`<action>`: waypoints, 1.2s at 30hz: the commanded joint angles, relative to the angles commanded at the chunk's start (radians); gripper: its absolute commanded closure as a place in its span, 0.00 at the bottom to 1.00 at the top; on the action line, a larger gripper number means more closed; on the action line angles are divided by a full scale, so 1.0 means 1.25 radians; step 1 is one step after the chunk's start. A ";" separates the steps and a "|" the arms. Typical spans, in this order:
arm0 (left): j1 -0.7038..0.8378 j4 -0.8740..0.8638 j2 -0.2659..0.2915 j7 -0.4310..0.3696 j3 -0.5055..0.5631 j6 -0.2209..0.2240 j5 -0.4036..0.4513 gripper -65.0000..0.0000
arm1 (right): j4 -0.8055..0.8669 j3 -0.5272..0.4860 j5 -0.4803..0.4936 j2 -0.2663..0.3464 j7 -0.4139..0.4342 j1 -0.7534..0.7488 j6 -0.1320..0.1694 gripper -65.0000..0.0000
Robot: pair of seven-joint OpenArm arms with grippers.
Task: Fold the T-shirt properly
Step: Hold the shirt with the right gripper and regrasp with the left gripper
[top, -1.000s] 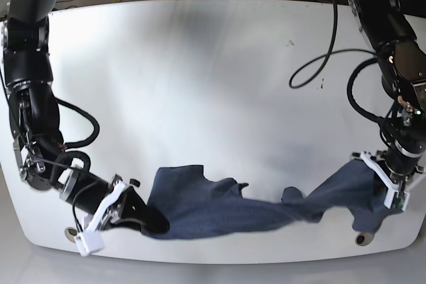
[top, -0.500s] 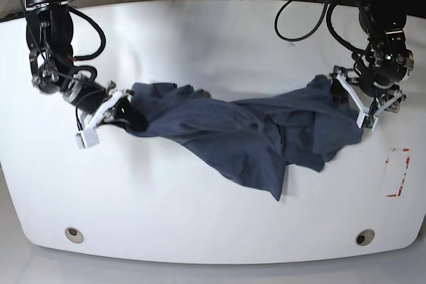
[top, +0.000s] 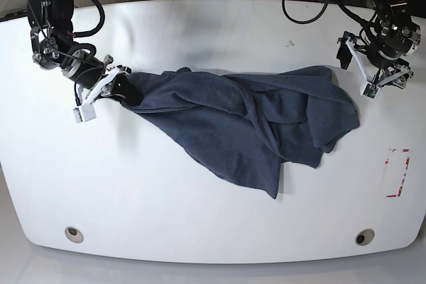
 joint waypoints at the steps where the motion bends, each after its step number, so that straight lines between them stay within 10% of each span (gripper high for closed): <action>1: -0.007 0.002 0.000 0.001 -0.004 -0.010 0.000 0.13 | 0.000 0.000 0.000 -0.007 0.000 0.001 0.000 1.00; 18: -0.336 -0.244 0.053 0.001 -0.150 -0.010 0.006 0.13 | -0.004 0.000 -0.001 -0.043 0.000 0.020 0.000 1.00; 23: -0.398 -0.389 0.053 -0.012 -0.150 0.072 0.001 0.12 | -0.004 0.002 -0.001 -0.043 0.000 0.021 0.000 1.00; 36: -0.453 -0.640 0.053 -0.096 -0.129 0.072 0.001 0.12 | 0.000 0.005 -0.001 -0.043 0.000 0.021 -0.001 1.00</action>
